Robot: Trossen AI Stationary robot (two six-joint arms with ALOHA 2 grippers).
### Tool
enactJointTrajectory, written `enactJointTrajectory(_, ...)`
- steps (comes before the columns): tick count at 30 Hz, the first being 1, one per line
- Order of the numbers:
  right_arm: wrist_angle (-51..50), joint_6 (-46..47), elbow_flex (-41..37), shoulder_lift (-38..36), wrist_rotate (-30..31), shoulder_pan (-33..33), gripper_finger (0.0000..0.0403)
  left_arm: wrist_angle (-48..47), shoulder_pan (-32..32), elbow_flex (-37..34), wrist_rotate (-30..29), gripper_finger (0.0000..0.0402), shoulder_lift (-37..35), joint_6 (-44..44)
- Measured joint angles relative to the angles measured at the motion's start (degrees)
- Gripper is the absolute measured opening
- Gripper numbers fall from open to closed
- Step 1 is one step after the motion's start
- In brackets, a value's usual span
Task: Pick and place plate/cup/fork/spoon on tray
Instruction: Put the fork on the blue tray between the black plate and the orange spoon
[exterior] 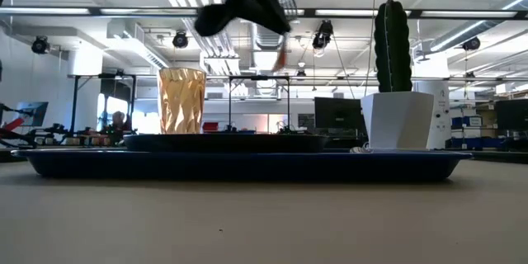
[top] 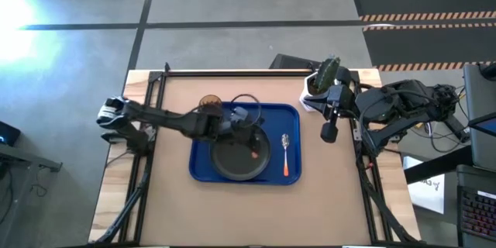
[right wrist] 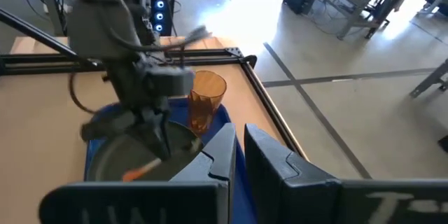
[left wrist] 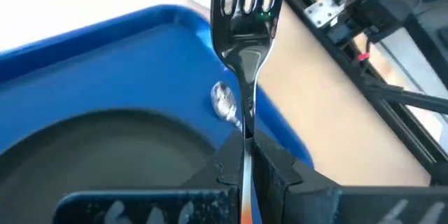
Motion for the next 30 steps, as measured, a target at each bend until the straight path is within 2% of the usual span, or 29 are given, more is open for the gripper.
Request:
enactJointTrajectory(8, -0.03, 1.40, 0.00, 0.00, 0.05, 0.00, 0.0022, 11.73, 2.15, 0.19, 4.88, 0.0000, 8.52, 1.74)
enactJointTrajectory(16, -0.04, 2.11, 0.00, 0.00, 0.05, 0.00, 0.0022, 17.82, 2.29, 6.44, 7.08, 0.0000, 15.90, 3.38)
enactJointTrajectory(20, -0.07, 2.11, 0.00, 0.00, 0.01, 0.00, 0.0022, 17.11, 2.29, 8.81, 7.29, 0.0000, 17.79, 3.73)
enactJointTrajectory(30, -0.50, 1.85, 0.00, 0.00, -0.06, 0.00, 0.0022, 13.61, 2.26, 8.52, 5.38, 0.0000, 19.06, 0.81)
